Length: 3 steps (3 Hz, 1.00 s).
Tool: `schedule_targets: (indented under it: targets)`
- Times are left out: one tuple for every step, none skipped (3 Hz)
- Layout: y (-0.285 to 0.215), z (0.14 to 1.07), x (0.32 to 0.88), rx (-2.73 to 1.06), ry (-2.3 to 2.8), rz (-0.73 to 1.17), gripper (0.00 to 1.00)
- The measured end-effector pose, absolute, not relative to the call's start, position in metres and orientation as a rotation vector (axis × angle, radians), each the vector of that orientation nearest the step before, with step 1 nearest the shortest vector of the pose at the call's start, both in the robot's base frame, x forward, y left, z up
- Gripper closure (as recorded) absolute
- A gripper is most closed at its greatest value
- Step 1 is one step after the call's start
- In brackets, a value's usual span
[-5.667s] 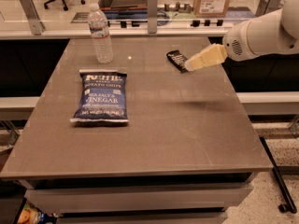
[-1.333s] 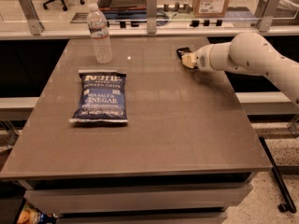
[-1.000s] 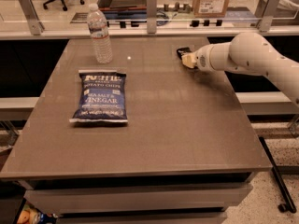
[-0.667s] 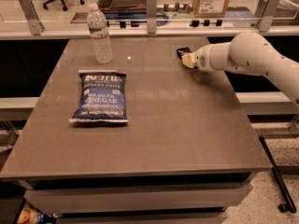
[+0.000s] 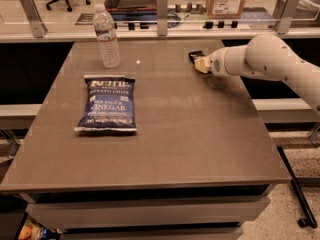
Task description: Move rxbar chocolate near water bottle
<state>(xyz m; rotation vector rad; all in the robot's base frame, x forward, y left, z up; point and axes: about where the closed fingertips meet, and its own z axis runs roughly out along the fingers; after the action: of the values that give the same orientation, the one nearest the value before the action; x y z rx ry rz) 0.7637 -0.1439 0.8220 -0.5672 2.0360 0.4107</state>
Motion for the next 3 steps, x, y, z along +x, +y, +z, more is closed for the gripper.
schedule_targets:
  targets:
    - [-0.1439, 0.8222, 0.7637, -0.567, 2.036, 0.411, 1.0]
    - [-0.144, 0.8223, 0.7637, -0.567, 2.036, 0.411, 1.0]
    - [-0.144, 0.8224, 0.7637, -0.567, 2.035, 0.411, 1.0]
